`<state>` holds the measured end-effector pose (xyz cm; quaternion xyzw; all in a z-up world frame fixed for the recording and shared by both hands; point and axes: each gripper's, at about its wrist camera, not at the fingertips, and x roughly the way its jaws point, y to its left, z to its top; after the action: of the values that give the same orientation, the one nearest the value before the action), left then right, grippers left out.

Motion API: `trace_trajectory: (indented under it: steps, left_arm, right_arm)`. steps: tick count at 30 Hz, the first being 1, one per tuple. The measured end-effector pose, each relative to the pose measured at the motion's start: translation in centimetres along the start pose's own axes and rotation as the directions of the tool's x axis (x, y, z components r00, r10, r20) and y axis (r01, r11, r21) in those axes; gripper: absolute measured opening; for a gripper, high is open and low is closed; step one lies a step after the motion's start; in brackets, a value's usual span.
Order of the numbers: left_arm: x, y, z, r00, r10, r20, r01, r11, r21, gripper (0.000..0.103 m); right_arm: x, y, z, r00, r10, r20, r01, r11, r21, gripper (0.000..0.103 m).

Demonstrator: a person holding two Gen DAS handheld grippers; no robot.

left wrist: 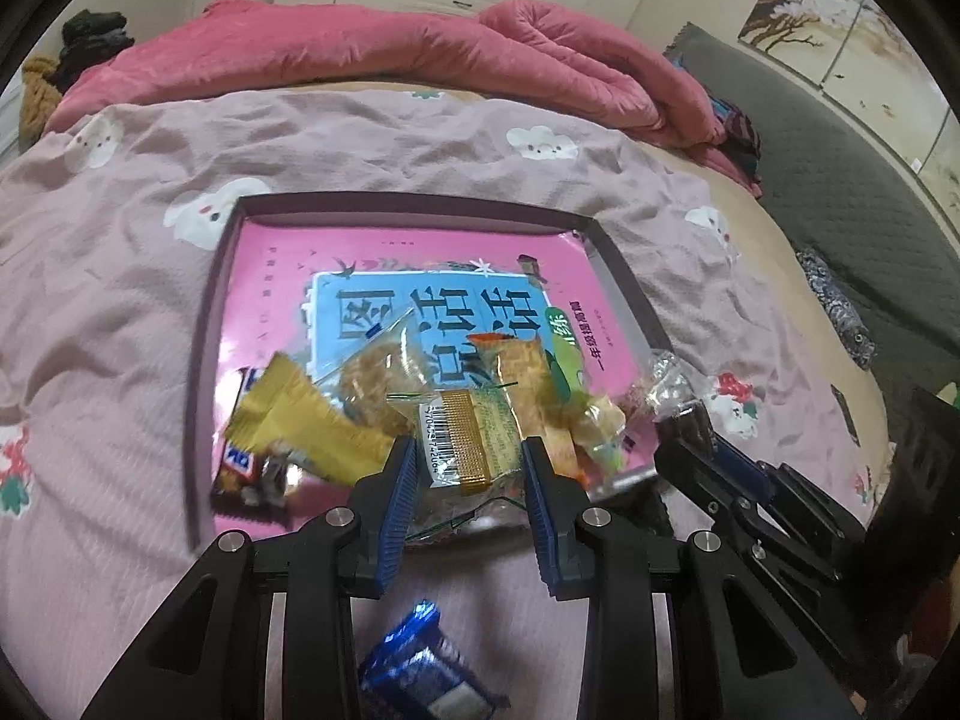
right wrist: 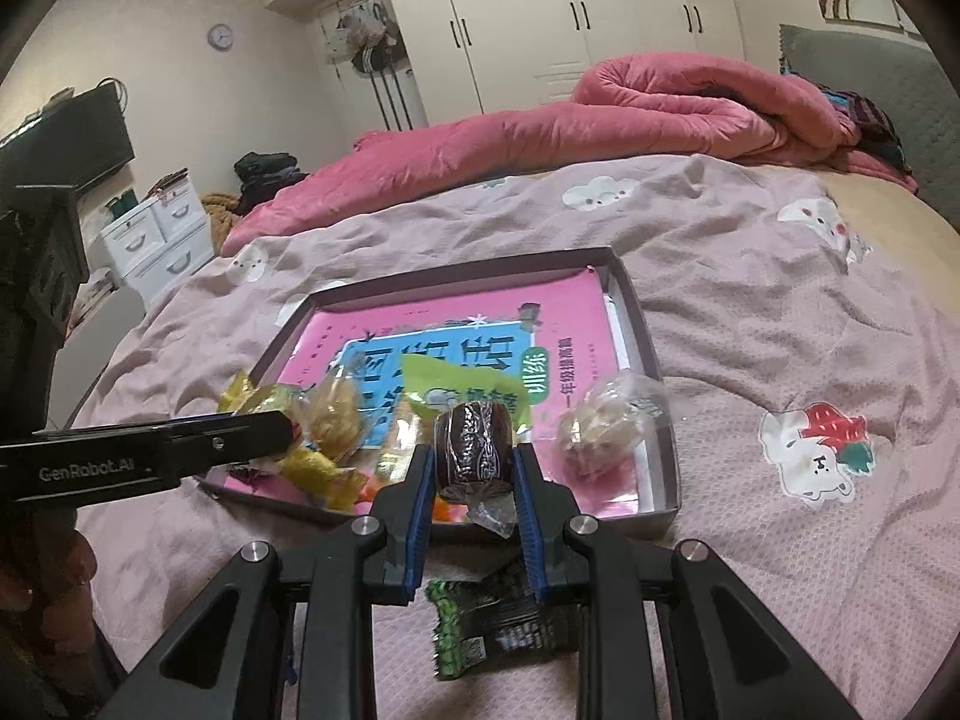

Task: Organize snacks
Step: 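Lift the cake packet and chocolate over the tray with both grippers, then lower both snacks into the tray and open both grippers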

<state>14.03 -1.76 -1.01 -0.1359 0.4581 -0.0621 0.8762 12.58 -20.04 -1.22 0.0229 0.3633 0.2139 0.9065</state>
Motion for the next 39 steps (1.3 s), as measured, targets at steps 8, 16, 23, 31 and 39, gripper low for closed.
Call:
trace_trajectory:
  steps: [8, 16, 23, 31, 39]
  left_arm:
    - [2.0, -0.7, 0.6, 1.0, 0.014, -0.022, -0.014, 1.0, 0.016, 0.036]
    - [3.2, -1.0, 0.7, 0.999, 0.033, -0.033, -0.032, 0.999, 0.035, 0.036]
    - [3.7, -1.1, 0.6, 0.998, 0.032, -0.044, -0.031, 0.999, 0.037, 0.036]
    - [3.9, -1.1, 0.7, 0.998, 0.033, -0.047, -0.031, 0.999, 0.039, 0.036]
    - [4.3, -1.1, 0.6, 0.998, 0.023, -0.056, -0.021, 0.999, 0.041, 0.037]
  right_arm:
    - [1.4, -1.2, -0.2, 1.0, -0.014, -0.026, 0.014, 0.999, 0.03, 0.026]
    - [2.4, -1.8, -0.3, 0.999, -0.021, -0.042, 0.023, 0.999, 0.044, 0.026]
    - [2.9, -2.1, -0.5, 0.998, -0.025, -0.051, 0.028, 0.998, 0.053, 0.026]
    - [2.9, -1.9, -0.5, 0.998, -0.025, -0.05, 0.027, 0.999, 0.042, 0.027]
    - [2.4, -2.0, -0.6, 0.999, -0.022, -0.036, 0.024, 0.998, 0.057, 0.027]
